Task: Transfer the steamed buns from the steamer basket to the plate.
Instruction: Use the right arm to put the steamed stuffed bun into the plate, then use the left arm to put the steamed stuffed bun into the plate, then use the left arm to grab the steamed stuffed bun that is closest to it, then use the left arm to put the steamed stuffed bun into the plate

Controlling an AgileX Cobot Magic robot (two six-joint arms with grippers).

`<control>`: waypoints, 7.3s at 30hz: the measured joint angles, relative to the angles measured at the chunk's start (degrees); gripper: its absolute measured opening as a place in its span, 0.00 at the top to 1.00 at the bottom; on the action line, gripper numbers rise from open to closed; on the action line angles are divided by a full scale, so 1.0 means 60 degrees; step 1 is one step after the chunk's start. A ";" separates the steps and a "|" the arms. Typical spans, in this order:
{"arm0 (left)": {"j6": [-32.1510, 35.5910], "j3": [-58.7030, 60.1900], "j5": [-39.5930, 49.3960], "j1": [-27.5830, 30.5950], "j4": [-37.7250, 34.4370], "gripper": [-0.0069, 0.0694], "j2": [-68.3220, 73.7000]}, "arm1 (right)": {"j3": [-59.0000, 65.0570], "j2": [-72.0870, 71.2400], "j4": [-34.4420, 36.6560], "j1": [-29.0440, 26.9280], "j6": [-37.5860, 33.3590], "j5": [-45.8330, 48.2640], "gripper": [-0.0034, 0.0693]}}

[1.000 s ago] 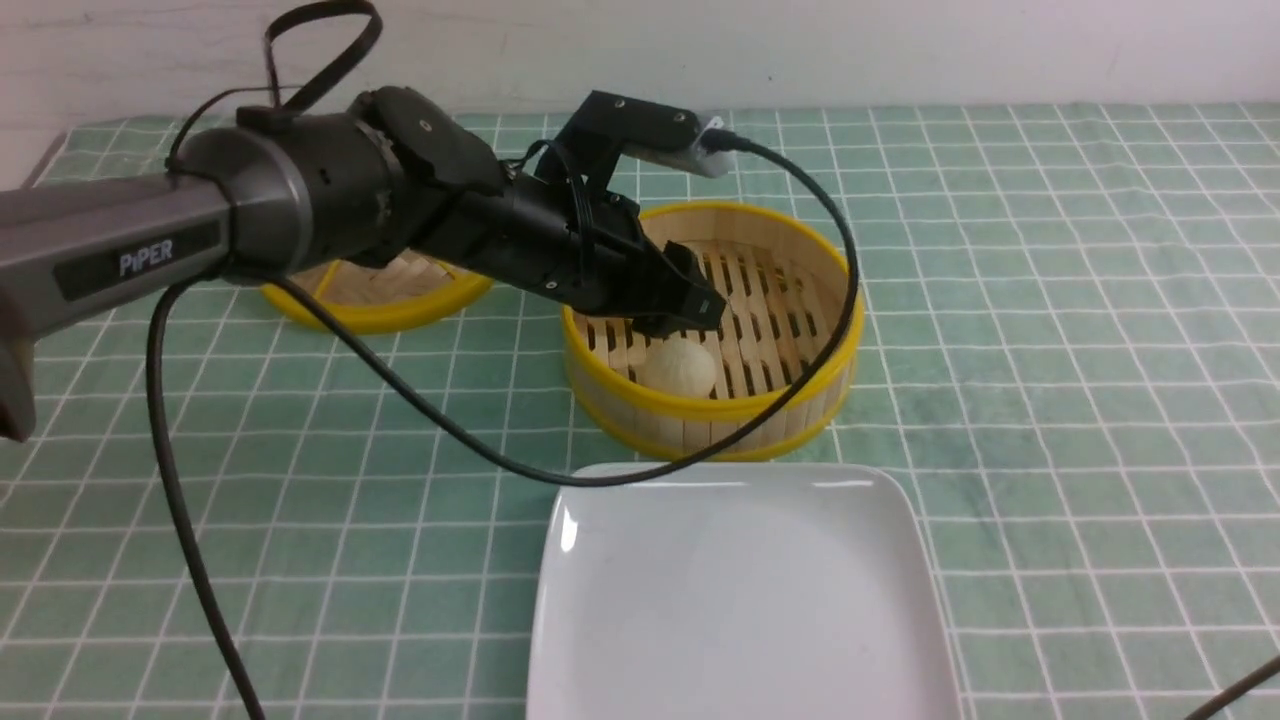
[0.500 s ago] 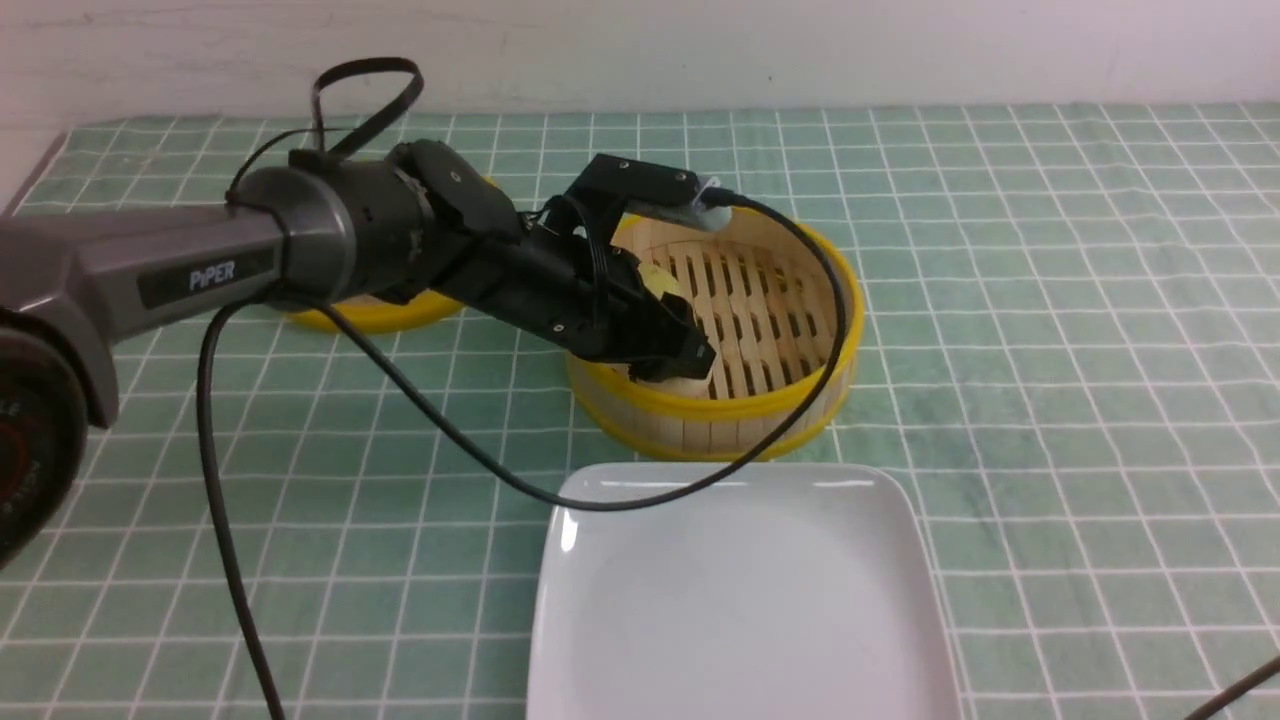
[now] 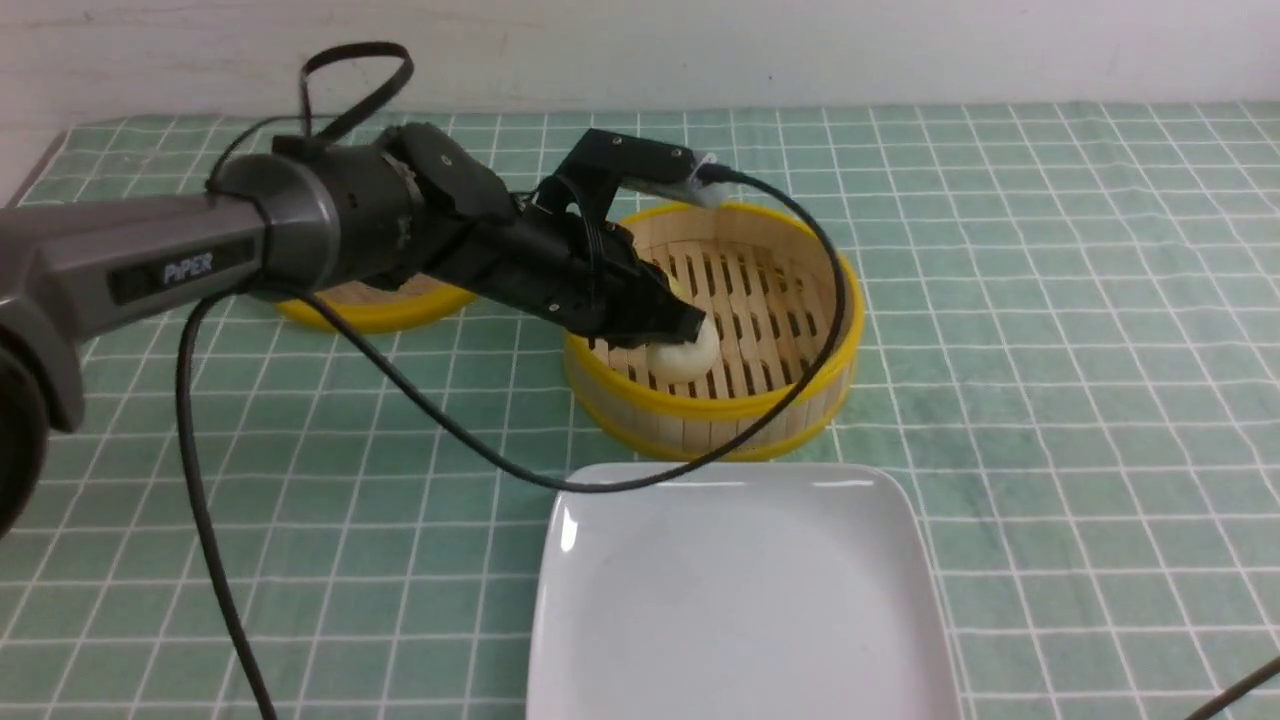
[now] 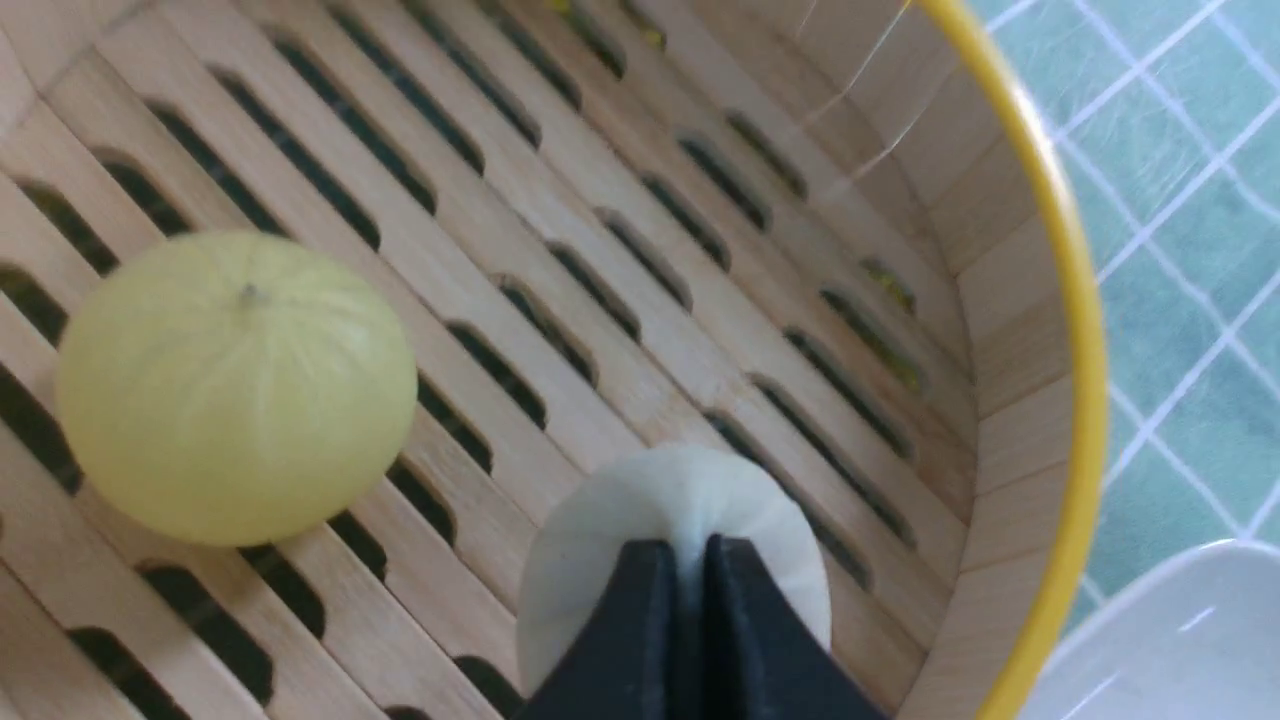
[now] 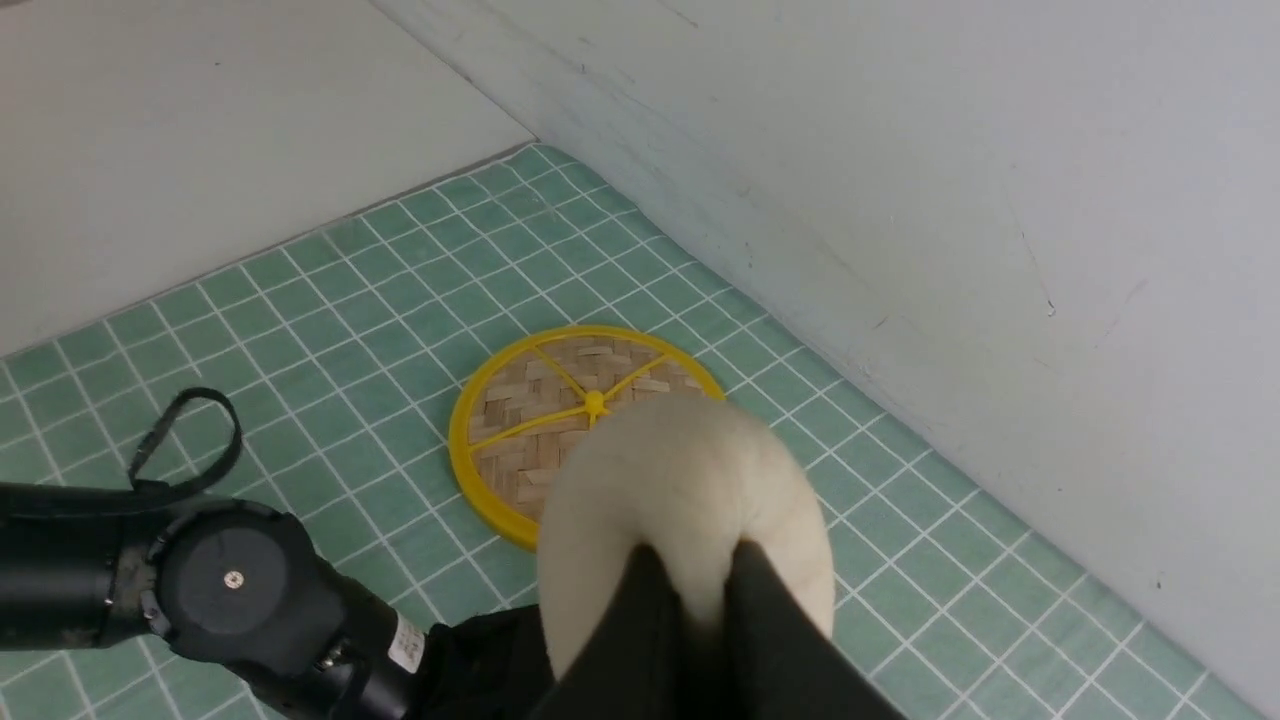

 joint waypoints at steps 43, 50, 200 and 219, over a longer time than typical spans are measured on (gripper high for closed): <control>-0.6433 0.0000 0.4240 0.0000 0.5812 0.87 -0.7022 | 1.0761 0.0268 -0.0226 0.0000 -0.0260 -0.0454 0.91; -0.6433 0.0000 0.4659 0.0000 0.5777 0.87 -0.6686 | 1.0782 0.1082 -0.0016 0.0000 -0.0788 -0.0756 0.91; -0.7043 -0.6755 0.6855 -0.2128 0.4927 0.88 0.0758 | 0.5815 -0.4214 -0.2081 0.0000 -0.0646 -0.0394 0.25; -0.7537 -0.3628 0.6781 -0.3694 0.7195 0.88 0.0684 | 0.5815 -0.4214 -0.2279 0.0000 -0.0646 -0.0301 0.29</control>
